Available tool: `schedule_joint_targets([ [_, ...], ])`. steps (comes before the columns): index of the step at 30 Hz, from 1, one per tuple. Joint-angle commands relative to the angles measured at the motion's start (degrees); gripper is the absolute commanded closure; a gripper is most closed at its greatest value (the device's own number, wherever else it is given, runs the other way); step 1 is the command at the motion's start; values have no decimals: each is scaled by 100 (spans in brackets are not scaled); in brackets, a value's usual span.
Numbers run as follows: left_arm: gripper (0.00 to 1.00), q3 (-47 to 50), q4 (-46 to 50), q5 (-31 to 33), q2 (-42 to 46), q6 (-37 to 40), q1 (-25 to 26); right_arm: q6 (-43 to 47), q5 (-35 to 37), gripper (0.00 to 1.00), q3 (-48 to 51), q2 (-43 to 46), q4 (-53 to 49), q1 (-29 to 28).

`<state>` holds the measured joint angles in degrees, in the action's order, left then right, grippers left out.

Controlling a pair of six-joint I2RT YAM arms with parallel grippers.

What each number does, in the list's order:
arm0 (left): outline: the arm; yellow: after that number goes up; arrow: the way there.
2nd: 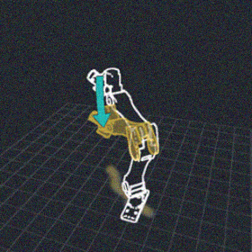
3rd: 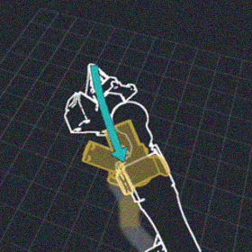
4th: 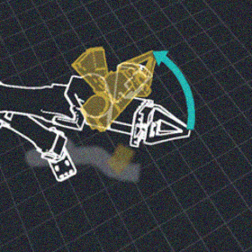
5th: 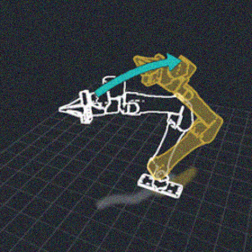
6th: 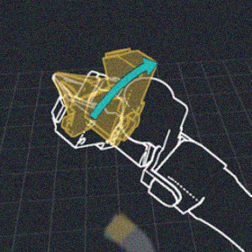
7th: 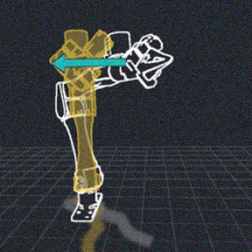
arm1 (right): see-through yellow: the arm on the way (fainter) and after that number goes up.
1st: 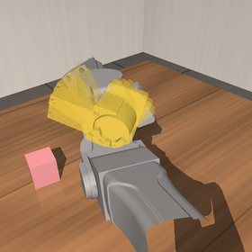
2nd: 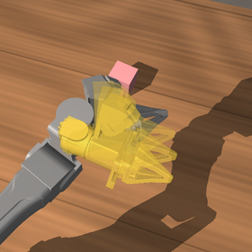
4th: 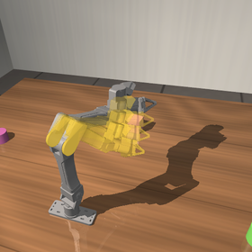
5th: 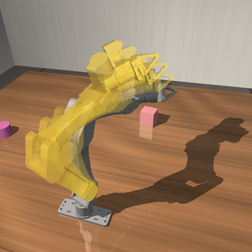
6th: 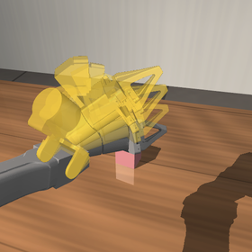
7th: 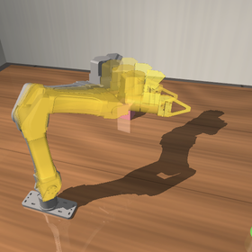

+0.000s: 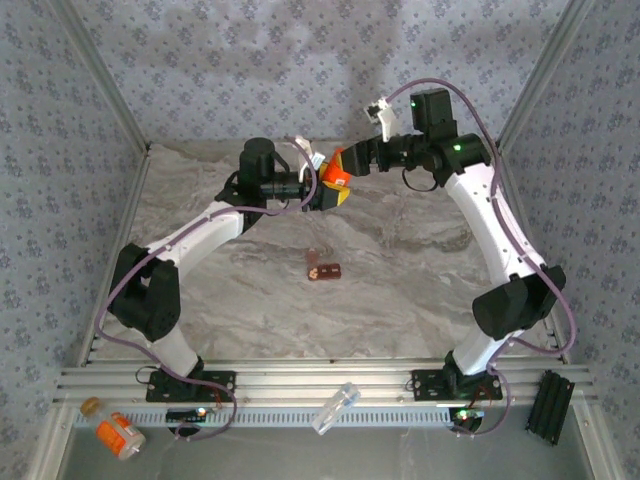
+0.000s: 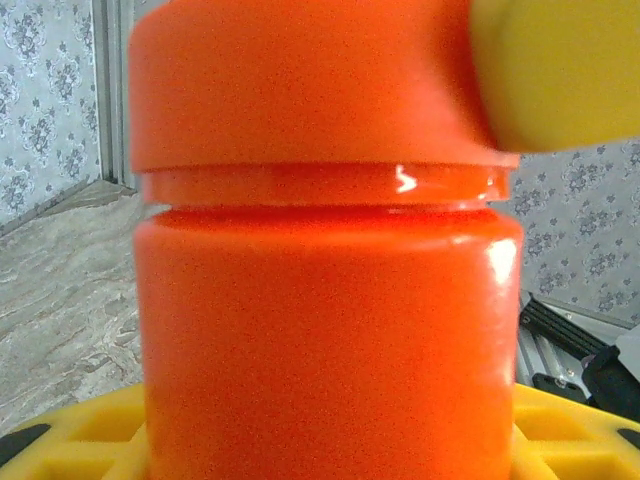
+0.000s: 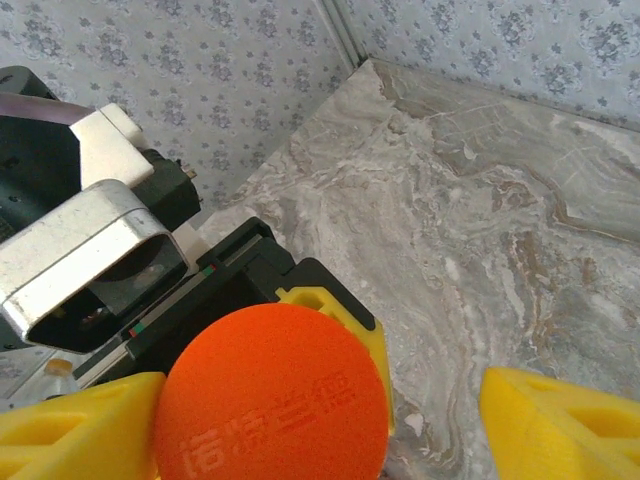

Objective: Sort the pills into containers

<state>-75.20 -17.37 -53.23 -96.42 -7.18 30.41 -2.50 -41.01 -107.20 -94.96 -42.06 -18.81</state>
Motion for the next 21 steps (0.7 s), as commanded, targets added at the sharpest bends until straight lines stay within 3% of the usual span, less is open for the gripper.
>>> schedule_joint_targets([
  [1,100,-188,-56,-210,88,-29,0,-17,-200,22,-188,-58,-23,-25],
  [8,100,-201,-56,-224,79,-20,5,-213,-427,48,-19,-55,163,-26],
  [12,100,-206,-54,-162,83,-10,6,-444,-450,51,294,47,413,-95],
  [16,100,-184,-127,98,114,-12,17,-838,112,53,712,194,688,-307],
  [21,100,-75,-350,579,166,33,90,-1461,1301,56,1032,223,880,-760],
])
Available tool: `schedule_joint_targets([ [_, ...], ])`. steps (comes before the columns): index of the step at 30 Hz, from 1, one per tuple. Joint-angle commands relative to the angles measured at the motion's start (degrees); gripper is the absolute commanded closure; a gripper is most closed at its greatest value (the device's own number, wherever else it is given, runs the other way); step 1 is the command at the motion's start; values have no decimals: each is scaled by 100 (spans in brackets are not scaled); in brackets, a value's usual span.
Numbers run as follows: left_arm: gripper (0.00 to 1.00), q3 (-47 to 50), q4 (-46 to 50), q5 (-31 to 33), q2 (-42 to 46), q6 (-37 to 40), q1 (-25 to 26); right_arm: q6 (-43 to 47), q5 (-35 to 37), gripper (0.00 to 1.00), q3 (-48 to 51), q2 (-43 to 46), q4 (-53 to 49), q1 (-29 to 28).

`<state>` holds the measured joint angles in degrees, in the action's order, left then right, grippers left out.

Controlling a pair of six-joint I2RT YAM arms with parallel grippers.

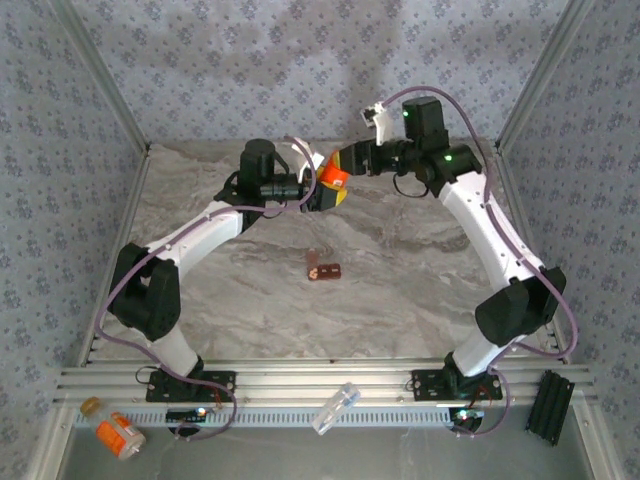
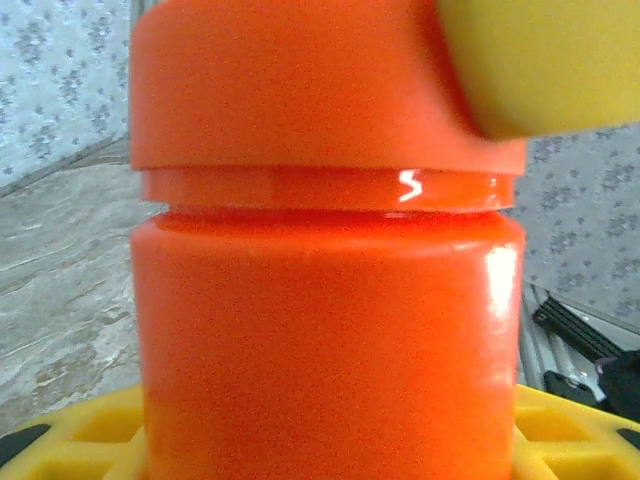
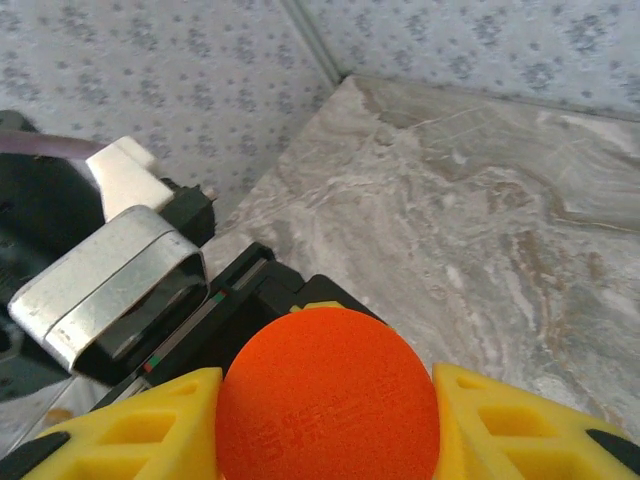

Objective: Sort the pills into containers

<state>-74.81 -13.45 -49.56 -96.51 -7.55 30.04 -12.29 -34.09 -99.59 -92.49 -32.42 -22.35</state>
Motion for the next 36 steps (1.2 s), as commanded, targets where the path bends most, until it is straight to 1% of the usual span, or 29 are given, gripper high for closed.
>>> schedule_joint_targets([
  [1,100,-92,-745,357,185,113,157,-673,927,56,313,-28,-53,-516],
  [4,100,-36,-735,732,220,282,286,-1211,1651,56,402,-59,66,-730],
  [8,100,77,-837,1123,237,375,421,-1632,2103,56,453,-60,301,-908],
  [13,100,264,-1111,1435,229,267,470,-1729,1917,53,253,-156,157,-911],
  [16,100,343,-1181,1612,264,264,466,-1691,1839,47,221,-86,131,-836],
  [17,100,350,-1181,1622,272,263,438,-1676,1777,43,226,-41,145,-794],
  [21,100,396,-1262,1537,304,178,289,-1454,1340,23,200,288,159,-449],
  [24,100,453,-1298,1390,353,141,125,-1073,879,14,192,632,149,-177],
  [26,100,467,-1327,1283,380,88,51,-879,408,11,267,836,290,32],
  [29,100,407,-1223,1080,411,42,-16,-612,-447,11,293,930,325,368],
  [31,100,341,-1200,750,389,-64,-60,-299,-887,11,282,919,305,518],
  [34,100,161,-1016,214,336,-128,-68,140,-1209,10,146,799,145,632],
  [36,100,-11,-817,-126,263,-165,-62,310,-1201,10,-140,603,-146,636],
])
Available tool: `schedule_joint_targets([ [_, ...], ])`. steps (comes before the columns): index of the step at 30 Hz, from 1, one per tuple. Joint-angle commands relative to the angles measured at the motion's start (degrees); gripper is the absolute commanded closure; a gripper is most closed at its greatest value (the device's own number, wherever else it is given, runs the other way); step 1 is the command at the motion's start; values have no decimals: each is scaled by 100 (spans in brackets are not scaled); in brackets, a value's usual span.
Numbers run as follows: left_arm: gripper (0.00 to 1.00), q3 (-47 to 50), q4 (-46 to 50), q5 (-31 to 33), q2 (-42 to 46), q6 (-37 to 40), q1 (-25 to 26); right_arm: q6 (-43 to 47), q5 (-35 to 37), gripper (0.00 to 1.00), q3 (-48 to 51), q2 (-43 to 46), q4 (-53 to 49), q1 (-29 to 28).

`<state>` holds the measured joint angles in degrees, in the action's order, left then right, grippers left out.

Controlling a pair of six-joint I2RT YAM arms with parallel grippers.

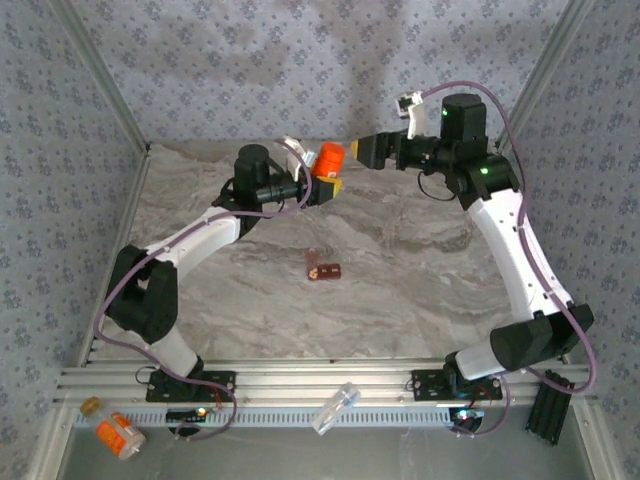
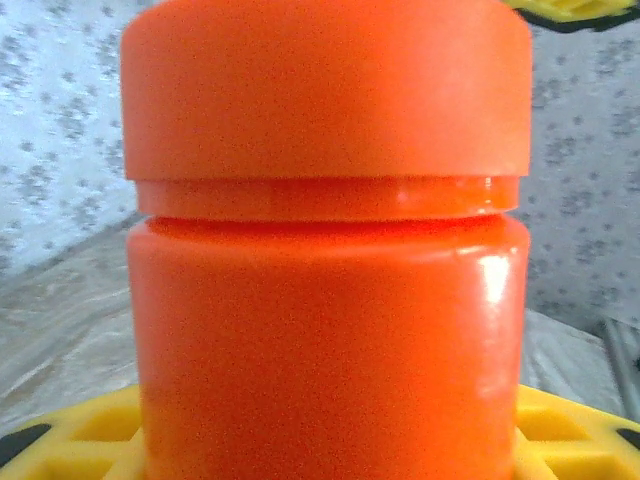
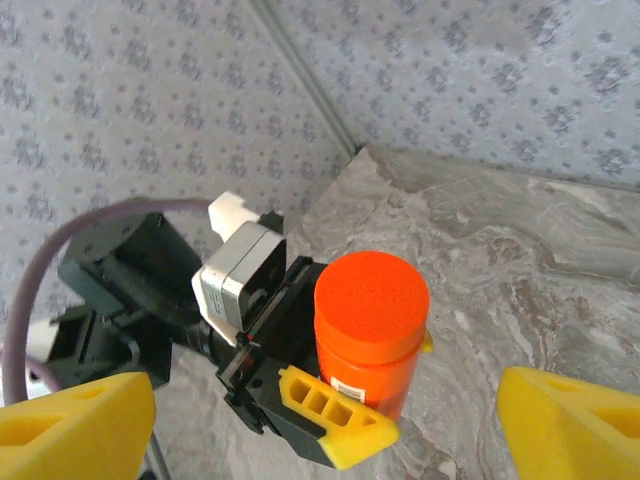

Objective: Sort the pills into containers

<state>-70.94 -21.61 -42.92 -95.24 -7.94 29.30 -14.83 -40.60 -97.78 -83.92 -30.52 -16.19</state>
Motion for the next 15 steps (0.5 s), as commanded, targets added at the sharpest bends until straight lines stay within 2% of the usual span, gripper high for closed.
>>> schedule_joint_targets([
  [1,100,-465,54,-932,105,-153,13,660,-555,10,-500,-369,-555,2],
  [7,100,-612,188,-1264,16,-208,43,959,-352,11,-1179,-928,-1189,-120],
  [15,100,-614,289,-1285,32,-128,61,1000,-321,13,-1266,-1125,-1223,-396],
])
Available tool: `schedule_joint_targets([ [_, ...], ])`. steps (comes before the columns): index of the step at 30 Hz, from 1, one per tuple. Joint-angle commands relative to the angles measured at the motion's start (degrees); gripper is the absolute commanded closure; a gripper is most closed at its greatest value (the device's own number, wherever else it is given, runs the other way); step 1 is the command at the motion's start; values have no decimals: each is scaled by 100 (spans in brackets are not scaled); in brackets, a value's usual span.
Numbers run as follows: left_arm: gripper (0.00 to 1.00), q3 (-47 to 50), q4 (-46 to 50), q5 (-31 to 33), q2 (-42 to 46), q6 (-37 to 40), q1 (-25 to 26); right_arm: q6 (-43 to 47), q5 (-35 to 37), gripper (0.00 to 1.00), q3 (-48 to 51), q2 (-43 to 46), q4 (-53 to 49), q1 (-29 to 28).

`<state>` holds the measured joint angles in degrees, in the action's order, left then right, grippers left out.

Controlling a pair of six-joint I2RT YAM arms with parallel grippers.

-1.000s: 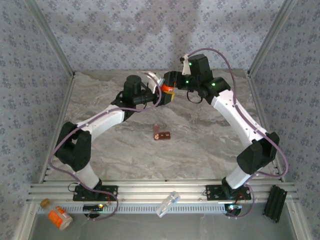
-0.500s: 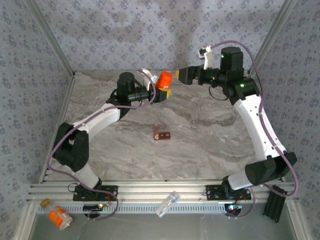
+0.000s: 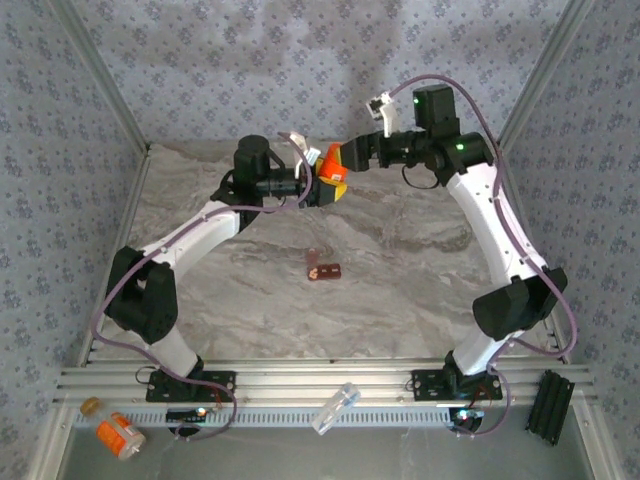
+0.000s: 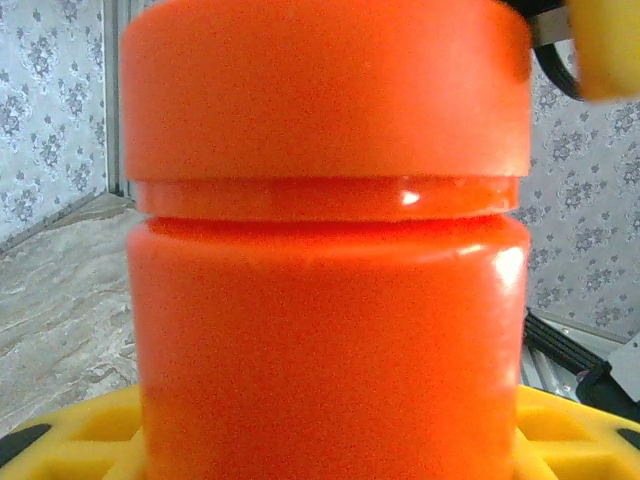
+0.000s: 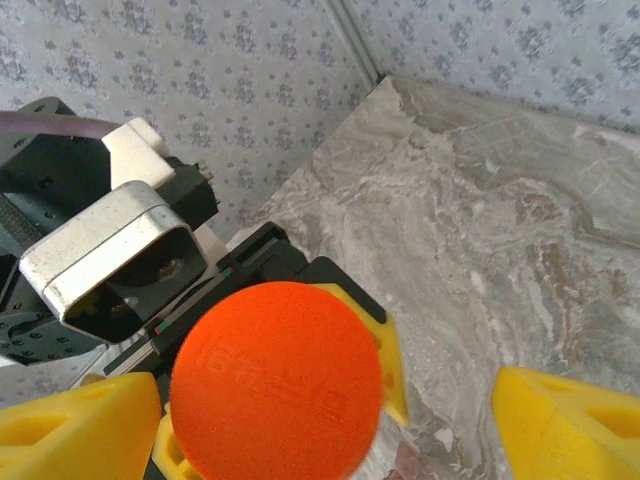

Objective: Sort the pills into containers

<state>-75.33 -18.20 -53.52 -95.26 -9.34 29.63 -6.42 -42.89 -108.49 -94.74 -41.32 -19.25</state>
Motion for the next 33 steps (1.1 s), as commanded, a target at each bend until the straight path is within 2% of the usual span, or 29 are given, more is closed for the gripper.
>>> schedule_joint_targets([
  [1,100,-166,-48,-232,34,12,28,162,-88,14,-182,-60,-148,-113],
  [20,100,-157,14,-231,43,55,32,-75,106,28,6,12,104,-141],
  [25,100,-158,35,-215,36,73,40,-184,36,34,80,37,213,-80],
  [28,100,-157,35,-210,33,73,35,-202,7,40,100,27,225,-83],
  [33,100,-189,62,-180,23,99,50,-245,-28,58,184,35,229,-104],
])
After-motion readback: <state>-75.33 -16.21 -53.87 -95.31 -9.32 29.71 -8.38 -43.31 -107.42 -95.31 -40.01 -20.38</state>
